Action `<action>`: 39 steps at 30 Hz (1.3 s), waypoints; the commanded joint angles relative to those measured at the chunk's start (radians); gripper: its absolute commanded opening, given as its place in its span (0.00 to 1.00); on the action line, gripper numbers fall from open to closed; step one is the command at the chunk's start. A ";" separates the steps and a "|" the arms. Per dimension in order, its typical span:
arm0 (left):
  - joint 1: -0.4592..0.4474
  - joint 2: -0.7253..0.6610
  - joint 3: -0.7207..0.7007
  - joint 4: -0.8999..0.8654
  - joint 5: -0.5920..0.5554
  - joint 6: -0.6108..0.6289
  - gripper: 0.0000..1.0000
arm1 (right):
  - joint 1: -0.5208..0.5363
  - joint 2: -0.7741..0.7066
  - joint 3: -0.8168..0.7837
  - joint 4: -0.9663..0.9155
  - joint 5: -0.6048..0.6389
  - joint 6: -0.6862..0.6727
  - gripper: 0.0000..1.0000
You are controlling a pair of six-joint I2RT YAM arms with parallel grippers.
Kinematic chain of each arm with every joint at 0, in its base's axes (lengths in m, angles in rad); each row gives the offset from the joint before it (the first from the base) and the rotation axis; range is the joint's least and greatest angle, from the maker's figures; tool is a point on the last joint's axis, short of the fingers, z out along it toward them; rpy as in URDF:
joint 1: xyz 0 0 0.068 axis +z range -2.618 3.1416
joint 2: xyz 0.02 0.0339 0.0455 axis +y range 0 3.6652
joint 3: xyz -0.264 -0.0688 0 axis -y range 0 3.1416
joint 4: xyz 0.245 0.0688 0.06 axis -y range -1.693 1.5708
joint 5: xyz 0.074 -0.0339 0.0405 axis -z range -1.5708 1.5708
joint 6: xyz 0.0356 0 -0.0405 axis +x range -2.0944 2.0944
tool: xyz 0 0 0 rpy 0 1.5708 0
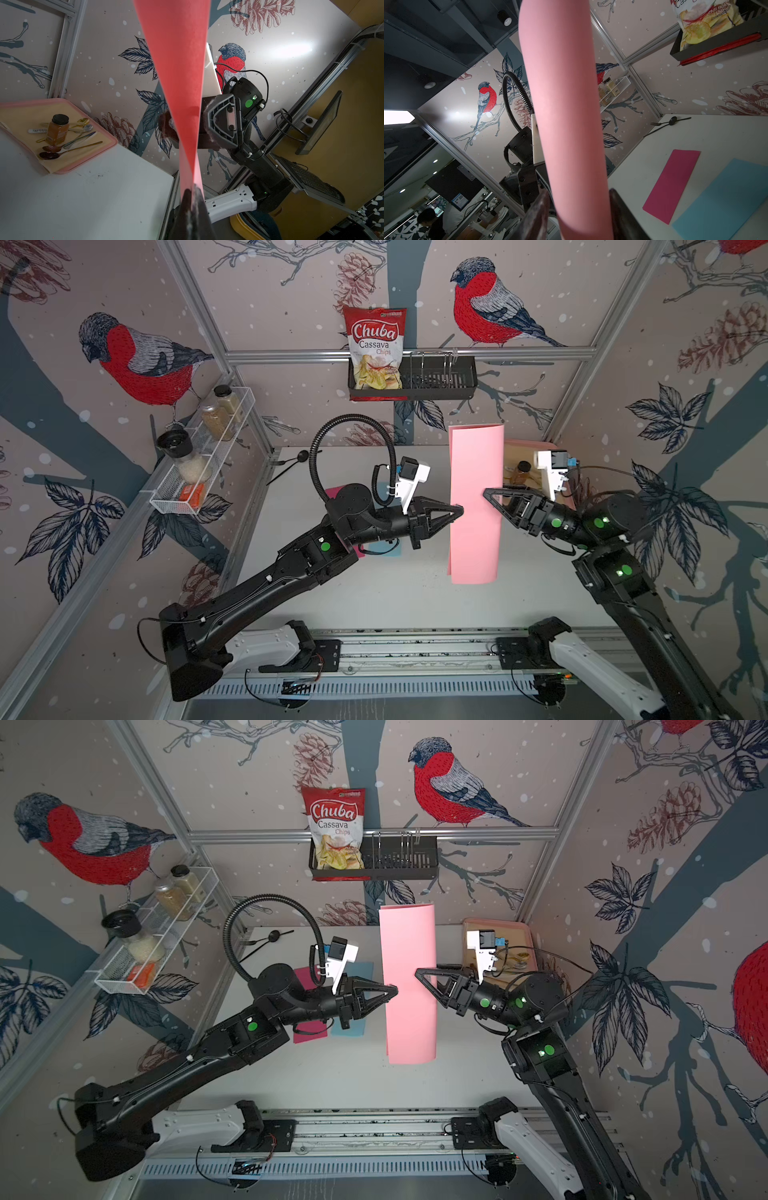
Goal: Fold the rectangular paper in half along the long edge
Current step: Fold the paper.
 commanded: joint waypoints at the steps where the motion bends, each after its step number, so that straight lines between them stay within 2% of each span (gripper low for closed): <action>1: -0.004 0.005 0.002 0.046 0.019 -0.006 0.00 | 0.001 -0.006 -0.010 0.080 0.016 0.032 0.48; 7: -0.005 0.015 0.002 0.056 0.027 -0.012 0.00 | 0.003 -0.003 -0.024 0.128 0.024 0.056 0.47; 14: -0.006 0.014 0.004 0.052 0.022 -0.010 0.00 | 0.006 -0.005 -0.023 0.126 0.025 0.049 0.33; 20: -0.007 0.017 0.003 0.055 0.020 -0.015 0.20 | 0.007 -0.011 -0.026 0.135 0.020 0.051 0.27; 23: -0.007 0.017 0.004 0.053 0.022 -0.015 0.25 | 0.007 -0.013 -0.029 0.144 0.021 0.054 0.25; 29: -0.008 0.014 0.003 0.050 0.023 -0.011 0.25 | 0.007 -0.011 -0.039 0.168 0.018 0.069 0.24; 35: -0.009 0.012 0.003 0.048 0.027 -0.011 0.18 | 0.008 -0.011 -0.048 0.183 0.025 0.077 0.23; 39: -0.009 0.009 0.001 0.046 0.026 -0.009 0.18 | 0.008 -0.014 -0.059 0.210 0.033 0.093 0.23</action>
